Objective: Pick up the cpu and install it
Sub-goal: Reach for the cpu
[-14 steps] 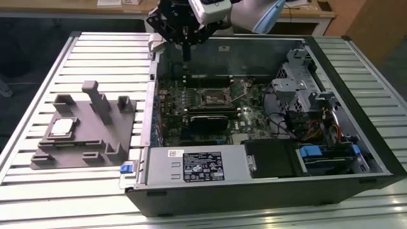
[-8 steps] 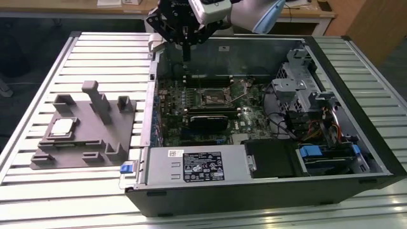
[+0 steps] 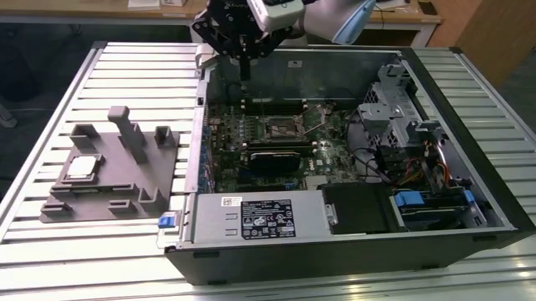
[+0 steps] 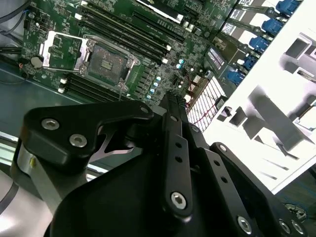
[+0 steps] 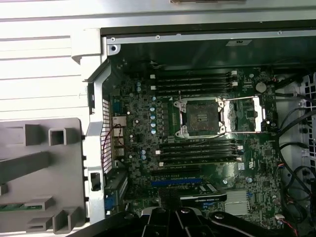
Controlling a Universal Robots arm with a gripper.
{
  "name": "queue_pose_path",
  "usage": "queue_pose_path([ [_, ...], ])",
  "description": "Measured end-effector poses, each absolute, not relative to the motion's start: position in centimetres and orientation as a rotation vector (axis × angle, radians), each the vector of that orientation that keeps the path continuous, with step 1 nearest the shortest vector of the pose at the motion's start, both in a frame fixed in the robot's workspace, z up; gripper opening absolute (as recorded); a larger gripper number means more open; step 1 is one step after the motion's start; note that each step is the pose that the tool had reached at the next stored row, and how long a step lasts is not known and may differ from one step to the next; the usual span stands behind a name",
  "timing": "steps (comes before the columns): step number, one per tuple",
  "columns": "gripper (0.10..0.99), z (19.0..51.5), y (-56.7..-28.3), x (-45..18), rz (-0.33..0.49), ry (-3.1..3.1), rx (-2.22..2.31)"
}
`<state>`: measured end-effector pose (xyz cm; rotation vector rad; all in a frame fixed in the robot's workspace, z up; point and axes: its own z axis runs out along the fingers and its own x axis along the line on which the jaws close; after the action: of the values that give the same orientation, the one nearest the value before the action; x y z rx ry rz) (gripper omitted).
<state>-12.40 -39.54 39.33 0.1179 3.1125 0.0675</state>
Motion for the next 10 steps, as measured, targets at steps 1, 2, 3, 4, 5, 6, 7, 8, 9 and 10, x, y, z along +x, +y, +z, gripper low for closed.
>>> queue_pose_path([
  [1,0.106,39.3,-39.5,-12.5,0.068,3.112,0.118],
  [2,0.106,39.3,-39.5,-12.6,0.067,3.112,0.118],
  [3,0.106,39.3,-39.5,-12.7,0.067,3.113,0.118],
  [4,0.106,39.3,-39.5,-12.8,0.068,3.113,0.118],
  [5,0.106,39.3,-39.5,-13.0,0.068,3.112,0.118],
  [6,0.106,39.3,-39.5,-13.1,0.068,3.113,0.118],
  [7,0.106,39.3,-39.5,-13.2,0.068,3.112,0.118],
  [8,0.106,39.3,-39.5,-13.3,0.067,3.112,0.118],
  [9,0.106,39.3,-39.5,-13.4,0.068,3.112,0.118],
  [10,0.106,39.3,-39.5,-13.5,0.068,3.112,0.118],
])
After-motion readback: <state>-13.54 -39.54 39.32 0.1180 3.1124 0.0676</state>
